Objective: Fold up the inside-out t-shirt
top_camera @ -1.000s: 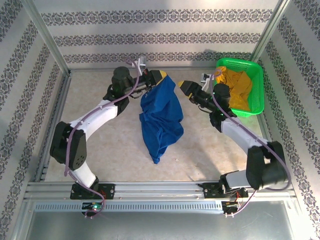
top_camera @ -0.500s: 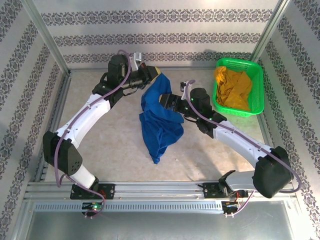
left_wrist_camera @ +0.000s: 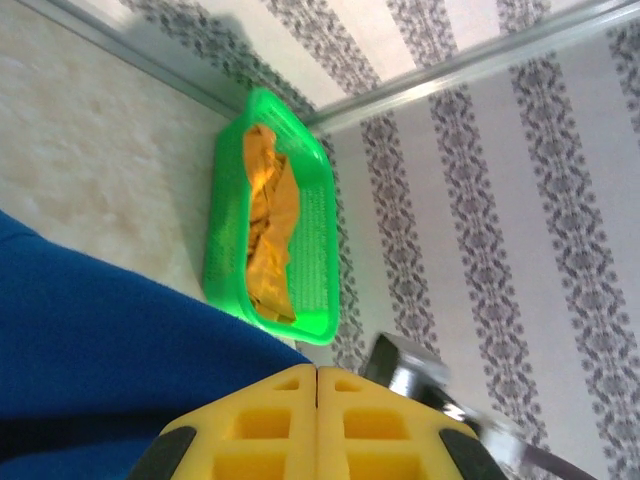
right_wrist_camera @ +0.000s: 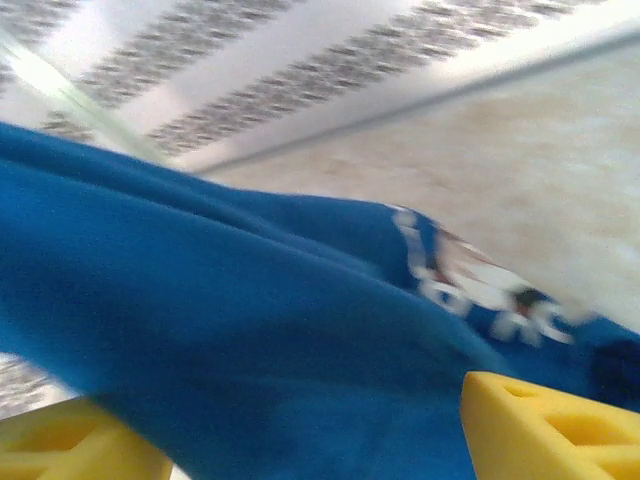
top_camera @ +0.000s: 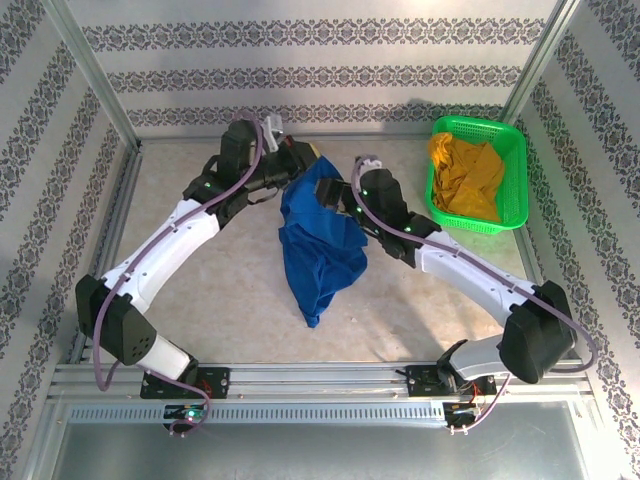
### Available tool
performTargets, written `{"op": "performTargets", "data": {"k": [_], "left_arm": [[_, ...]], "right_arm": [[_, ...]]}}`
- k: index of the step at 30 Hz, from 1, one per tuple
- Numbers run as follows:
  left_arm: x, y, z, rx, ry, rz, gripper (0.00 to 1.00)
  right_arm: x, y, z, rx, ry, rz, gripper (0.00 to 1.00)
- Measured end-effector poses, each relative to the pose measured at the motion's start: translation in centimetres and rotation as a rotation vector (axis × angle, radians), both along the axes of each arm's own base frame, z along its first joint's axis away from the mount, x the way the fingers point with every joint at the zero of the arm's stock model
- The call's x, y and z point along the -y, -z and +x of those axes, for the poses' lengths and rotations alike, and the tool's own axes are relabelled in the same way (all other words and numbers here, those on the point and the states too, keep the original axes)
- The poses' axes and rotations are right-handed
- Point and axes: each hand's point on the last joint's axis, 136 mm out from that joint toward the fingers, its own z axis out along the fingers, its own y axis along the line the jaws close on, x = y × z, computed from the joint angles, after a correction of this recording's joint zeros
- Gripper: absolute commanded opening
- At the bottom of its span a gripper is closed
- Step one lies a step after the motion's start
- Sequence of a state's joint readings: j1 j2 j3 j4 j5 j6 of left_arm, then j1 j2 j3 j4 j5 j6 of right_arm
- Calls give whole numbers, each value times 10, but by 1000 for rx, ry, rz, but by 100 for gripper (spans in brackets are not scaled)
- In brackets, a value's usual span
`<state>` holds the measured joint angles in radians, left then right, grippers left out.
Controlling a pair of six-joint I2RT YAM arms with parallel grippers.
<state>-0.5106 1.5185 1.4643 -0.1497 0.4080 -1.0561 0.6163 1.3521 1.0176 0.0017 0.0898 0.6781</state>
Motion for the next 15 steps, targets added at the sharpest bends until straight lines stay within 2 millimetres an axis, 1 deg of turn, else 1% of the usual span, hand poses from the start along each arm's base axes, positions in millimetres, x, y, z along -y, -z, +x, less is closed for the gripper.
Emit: {"op": "performTargets", "data": {"k": [1, 3, 4, 6, 7, 8, 9, 10, 12, 13, 14, 15], "left_arm": [[7, 7, -5, -5, 22, 0, 0], [19, 28, -15, -31, 61, 13, 0], [26, 44, -21, -56, 86, 25, 0], [37, 80, -33, -120, 137, 53, 0], [43, 98, -38, -153, 163, 67, 2], [48, 115, -44, -189, 193, 81, 8], [53, 134, -51, -228, 227, 95, 15], [56, 148, -55, -255, 256, 108, 27], [59, 169, -63, -290, 295, 136, 47], [58, 175, -66, -296, 306, 154, 52], [57, 177, -67, -293, 314, 170, 54], [55, 175, -67, -277, 319, 183, 54]], "right_arm": [[18, 13, -8, -28, 45, -33, 76], [53, 25, -25, -58, 127, -84, 77], [70, 24, -33, -57, 171, -100, 78], [98, 15, -43, -46, 243, -115, 77], [109, 10, -46, -37, 273, -116, 77], [117, 7, -47, -32, 298, -119, 77], [125, 6, -49, -34, 320, -128, 77], [129, 8, -50, -45, 330, -142, 75], [132, 17, -52, -75, 327, -170, 72], [130, 23, -53, -96, 314, -184, 70], [128, 29, -55, -117, 298, -193, 70], [124, 36, -55, -145, 277, -201, 69]]}}
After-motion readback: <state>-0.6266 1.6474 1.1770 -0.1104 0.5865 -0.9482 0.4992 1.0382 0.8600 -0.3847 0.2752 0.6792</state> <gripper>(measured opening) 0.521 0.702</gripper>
